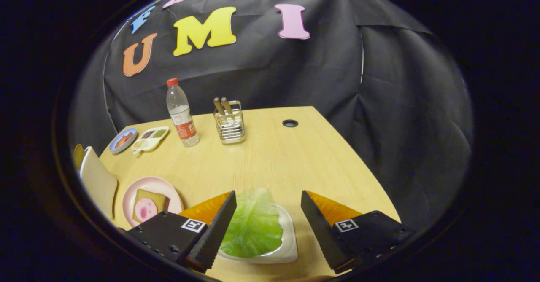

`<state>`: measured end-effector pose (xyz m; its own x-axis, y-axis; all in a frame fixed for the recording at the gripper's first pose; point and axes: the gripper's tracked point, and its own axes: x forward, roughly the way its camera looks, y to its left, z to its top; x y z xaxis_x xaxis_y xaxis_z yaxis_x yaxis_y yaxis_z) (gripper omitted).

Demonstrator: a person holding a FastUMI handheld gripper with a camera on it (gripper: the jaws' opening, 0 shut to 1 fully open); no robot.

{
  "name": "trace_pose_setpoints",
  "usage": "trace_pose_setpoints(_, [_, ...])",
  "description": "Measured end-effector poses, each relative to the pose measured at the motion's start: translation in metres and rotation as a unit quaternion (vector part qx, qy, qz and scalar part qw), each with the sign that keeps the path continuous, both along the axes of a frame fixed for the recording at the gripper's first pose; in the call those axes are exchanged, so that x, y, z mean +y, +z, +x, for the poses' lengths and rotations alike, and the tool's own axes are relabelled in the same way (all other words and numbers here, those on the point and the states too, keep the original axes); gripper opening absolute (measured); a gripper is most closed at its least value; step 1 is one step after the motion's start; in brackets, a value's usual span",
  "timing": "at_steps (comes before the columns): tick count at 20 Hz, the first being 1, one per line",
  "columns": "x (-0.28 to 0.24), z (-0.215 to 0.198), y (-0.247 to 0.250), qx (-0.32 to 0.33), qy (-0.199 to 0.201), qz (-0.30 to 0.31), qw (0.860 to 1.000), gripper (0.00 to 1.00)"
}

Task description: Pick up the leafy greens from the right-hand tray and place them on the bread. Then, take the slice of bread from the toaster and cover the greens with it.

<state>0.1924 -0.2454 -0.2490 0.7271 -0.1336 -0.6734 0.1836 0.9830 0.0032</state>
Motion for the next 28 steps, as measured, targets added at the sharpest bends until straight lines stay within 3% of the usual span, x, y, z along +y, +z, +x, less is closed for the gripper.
trace_pose_setpoints(6, [0.005, 0.01, -0.05, 0.088, 0.013, 0.026, 0.996, 0.93])
trace_pose_setpoints(11, [0.003, 0.007, -0.047, 0.087, 0.014, 0.014, 0.996, 0.25])
trace_pose_setpoints(13, [0.004, 0.002, -0.05, 0.1, 0.023, 0.01, 0.995, 0.29])
trace_pose_setpoints(14, [0.0, 0.0, -0.049, 0.099, 0.018, 0.004, 0.995, 0.01])
trace_pose_setpoints(19, [0.006, -0.014, -0.015, 0.065, 0.015, -0.006, 0.998, 0.0])
trace_pose_setpoints(28, [0.064, -0.05, 0.083, -0.029, 0.048, -0.057, 0.997, 0.0])
